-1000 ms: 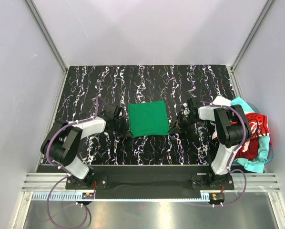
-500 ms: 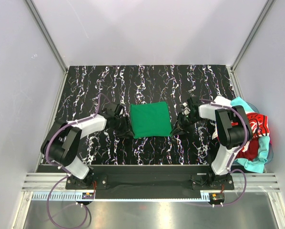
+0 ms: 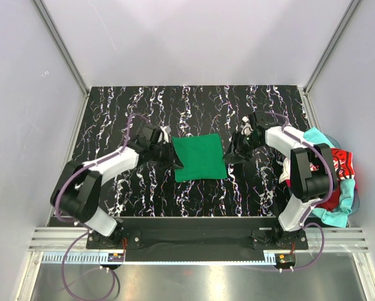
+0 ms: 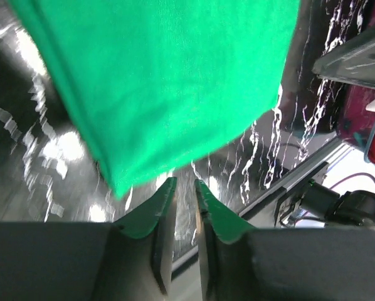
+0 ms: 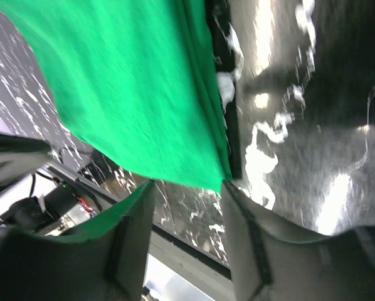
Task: Fold and stack the t-shirts
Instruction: Fold the tshirt
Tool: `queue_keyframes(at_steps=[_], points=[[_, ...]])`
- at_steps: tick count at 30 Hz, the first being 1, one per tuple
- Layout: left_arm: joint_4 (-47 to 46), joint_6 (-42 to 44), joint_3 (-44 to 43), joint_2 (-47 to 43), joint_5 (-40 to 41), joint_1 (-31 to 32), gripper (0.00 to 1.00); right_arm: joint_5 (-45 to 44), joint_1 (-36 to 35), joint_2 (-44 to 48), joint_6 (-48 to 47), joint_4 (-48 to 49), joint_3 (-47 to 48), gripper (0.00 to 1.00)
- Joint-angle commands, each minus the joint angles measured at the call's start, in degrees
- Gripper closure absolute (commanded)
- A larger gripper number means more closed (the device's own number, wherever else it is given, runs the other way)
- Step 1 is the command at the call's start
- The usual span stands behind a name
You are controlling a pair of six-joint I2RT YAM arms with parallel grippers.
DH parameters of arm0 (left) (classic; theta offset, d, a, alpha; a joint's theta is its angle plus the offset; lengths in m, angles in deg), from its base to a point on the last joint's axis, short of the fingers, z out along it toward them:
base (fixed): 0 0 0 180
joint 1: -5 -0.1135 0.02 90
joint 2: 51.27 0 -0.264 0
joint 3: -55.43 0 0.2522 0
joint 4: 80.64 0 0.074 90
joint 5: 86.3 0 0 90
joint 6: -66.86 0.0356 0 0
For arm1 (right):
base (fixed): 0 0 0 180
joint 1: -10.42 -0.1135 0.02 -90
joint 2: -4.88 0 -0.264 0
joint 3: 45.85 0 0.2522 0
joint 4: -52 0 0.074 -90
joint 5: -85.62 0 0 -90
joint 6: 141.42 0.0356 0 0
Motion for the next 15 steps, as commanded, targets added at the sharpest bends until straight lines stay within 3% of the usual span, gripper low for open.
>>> queue_keyframes(at_steps=[1, 4, 9, 15], points=[[-7.4, -1.85, -0.79, 5.36, -4.37, 0.96, 0.79, 1.38, -0.01, -3.06, 0.66, 3.37, 5.06, 0.45], [-7.66, -2.2, 2.01, 5.9, -3.49, 2.02, 0.81, 0.77, 0.08, -7.36, -1.79, 3.46, 10.16, 0.35], [-9.07, -3.08, 6.33, 5.02, -3.23, 2.81, 0.83, 1.73, 0.08, -15.27, -5.05, 7.32, 18.15, 0.28], [0.04, 1.66, -0.23, 0.19, 0.55, 2.81, 0.82, 1.73, 0.08, -23.53, -9.62, 7.68, 25.8, 0.23]])
